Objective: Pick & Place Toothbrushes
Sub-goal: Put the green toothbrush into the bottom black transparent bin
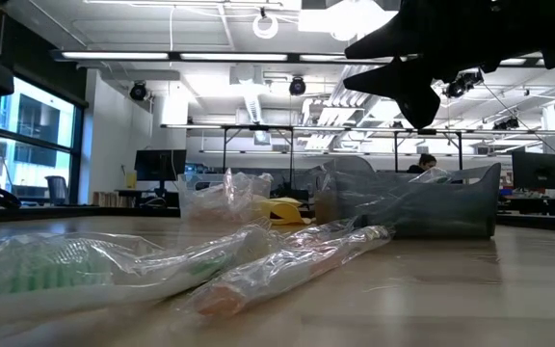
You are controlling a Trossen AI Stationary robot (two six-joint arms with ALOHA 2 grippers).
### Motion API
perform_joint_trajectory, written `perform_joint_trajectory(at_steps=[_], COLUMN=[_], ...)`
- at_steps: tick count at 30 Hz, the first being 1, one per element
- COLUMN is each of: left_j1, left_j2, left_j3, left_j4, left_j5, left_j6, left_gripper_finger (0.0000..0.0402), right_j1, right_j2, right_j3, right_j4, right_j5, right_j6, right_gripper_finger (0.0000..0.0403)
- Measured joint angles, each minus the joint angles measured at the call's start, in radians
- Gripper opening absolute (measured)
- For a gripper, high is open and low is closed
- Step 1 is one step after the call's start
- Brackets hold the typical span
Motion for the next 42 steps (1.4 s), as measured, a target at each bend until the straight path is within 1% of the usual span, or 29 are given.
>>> perform_joint_trajectory(at_steps=[2,5,12,18,21,25,30,33,36,42], left_j1=[0.000,0.000,0.000,0.000,0.000,0.000,0.000,0.000,0.000,0.001], left_j2=[0.000,0.000,-0.004,-0.006,-0.005,-0.004,-0.003,-0.003,-0.003,-0.004], left_j3=[-0.022,-0.066,-0.172,-0.191,-0.191,-0.192,-0.193,-0.194,-0.194,-0.194], left_j4=[0.004,0.048,0.233,0.239,0.236,0.228,0.222,0.223,0.223,0.224], left_j5=[-0.001,-0.001,-0.002,-0.008,-0.015,-0.019,-0.020,-0.019,-0.018,-0.015], left_j6=[0.000,-0.010,-0.053,-0.052,-0.050,-0.045,-0.045,-0.045,-0.045,-0.045], left_gripper_finger=[0.0155,0.0165,0.0168,0.0166,0.0148,0.0102,0.0046,0.0023,0.0014,0.0018], right_j1=[0.000,0.000,0.000,0.000,0.000,0.000,0.000,0.000,0.000,0.000], right_j2=[0.000,0.000,0.000,0.000,0.000,0.000,0.000,0.000,0.000,-0.012], right_j3=[0.000,0.000,0.000,0.000,0.000,0.000,0.000,0.000,0.000,0.000], right_j4=[0.000,0.000,-0.001,-0.006,-0.006,-0.006,0.012,0.052,0.095,0.157], right_j5=[0.000,0.000,0.000,0.000,0.000,-0.012,-0.087,-0.127,-0.169,-0.279], right_j6=[0.000,0.000,0.000,0.000,-0.003,-0.003,-0.001,-0.003,-0.003,-0.003], right_gripper_finger=[0.0174,0.0174,0.0174,0.0174,0.0174,0.0174,0.0174,0.0174,0.0174,0.0174])
